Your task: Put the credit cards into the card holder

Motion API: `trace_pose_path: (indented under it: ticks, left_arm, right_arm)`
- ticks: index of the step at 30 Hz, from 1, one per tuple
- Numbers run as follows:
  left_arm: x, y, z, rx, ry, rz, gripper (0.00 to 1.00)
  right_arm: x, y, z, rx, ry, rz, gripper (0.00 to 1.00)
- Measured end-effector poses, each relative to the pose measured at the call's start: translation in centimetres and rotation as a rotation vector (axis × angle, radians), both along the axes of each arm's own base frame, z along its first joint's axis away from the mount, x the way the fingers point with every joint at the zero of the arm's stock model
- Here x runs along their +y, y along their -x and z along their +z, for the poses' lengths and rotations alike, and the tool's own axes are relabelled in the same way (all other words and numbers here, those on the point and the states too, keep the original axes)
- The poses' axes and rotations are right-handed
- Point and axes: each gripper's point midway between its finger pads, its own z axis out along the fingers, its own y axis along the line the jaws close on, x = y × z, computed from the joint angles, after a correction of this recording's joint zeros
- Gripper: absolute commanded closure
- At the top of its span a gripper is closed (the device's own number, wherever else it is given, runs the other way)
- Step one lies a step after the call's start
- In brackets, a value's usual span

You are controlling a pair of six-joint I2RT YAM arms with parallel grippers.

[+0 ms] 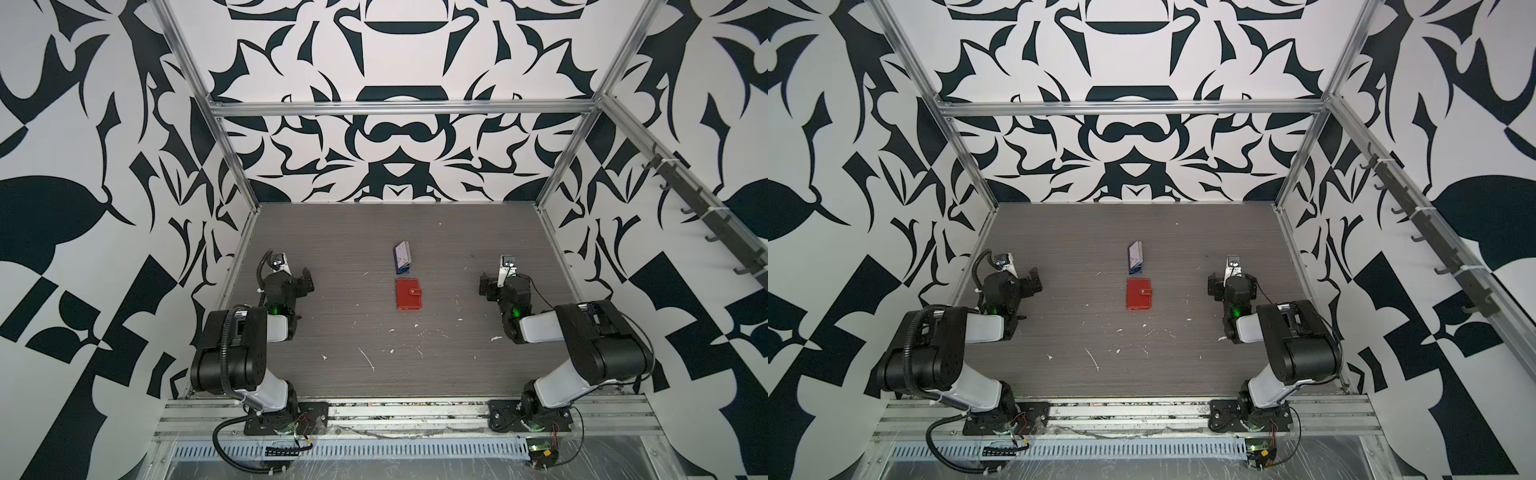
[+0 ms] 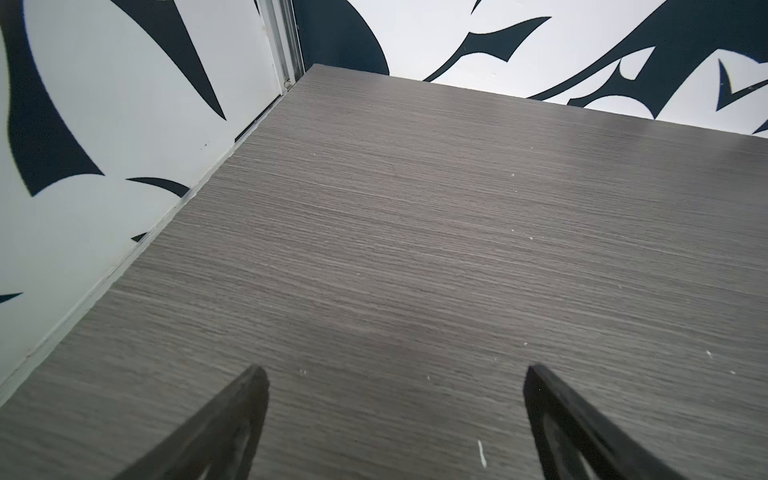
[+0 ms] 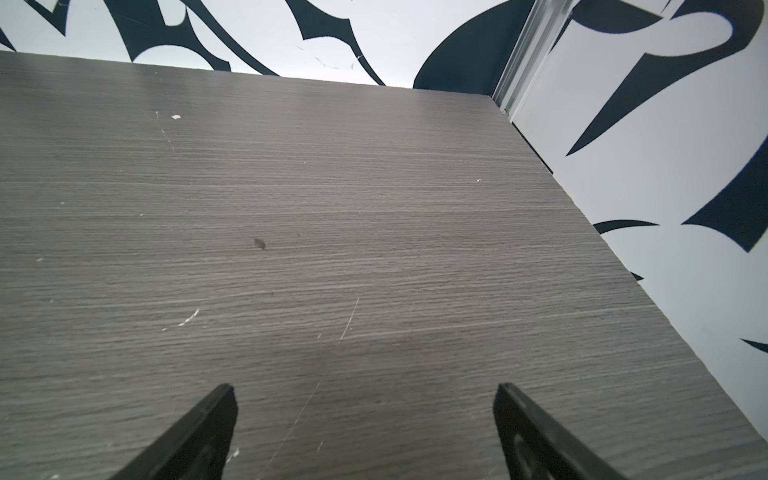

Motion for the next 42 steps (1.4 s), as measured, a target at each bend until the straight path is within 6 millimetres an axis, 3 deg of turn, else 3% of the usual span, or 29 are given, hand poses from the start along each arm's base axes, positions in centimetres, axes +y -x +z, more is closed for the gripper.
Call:
trace_pose_path:
  ticks: [22,25,31,33,36,39,42]
  left_arm:
    - [0.1,0.2,0.1,0.01,0.0,0.009,0.0]
    - [0.8,0.6,1.9,0.013,0.015,0.059,0.0]
    - [0.6,-0.4,9.3,-0.019,0.162,0.121,0.0]
    - [-0.9,-0.8,10.7,0.001,0.221,0.102,0.0]
    - [-5.9,-1.0,10.4,0.096,0.321,-0.016,0.01]
    - [-12.7,-0.4,7.5,0.251,0.409,-0.187,0.07]
    - [-18.5,1.1,3.8,0.432,0.473,-0.327,0.21]
  right_arm:
    - [-0.2,0.2,0.2,0.01,0.001,-0.009,0.0]
    - [-0.5,0.6,1.8,0.02,-0.008,-0.036,0.0]
    - [-0.3,-0.6,7.8,0.02,-0.117,-0.081,0.0]
    - [0.6,-0.8,8.9,0.053,-0.171,-0.054,0.03]
    - [2.8,-0.5,8.6,0.133,-0.265,0.016,0.14]
    - [6.6,0.6,6.7,0.252,-0.319,0.111,0.17]
    - [12.0,2.0,4.4,0.382,-0.319,0.24,0.24]
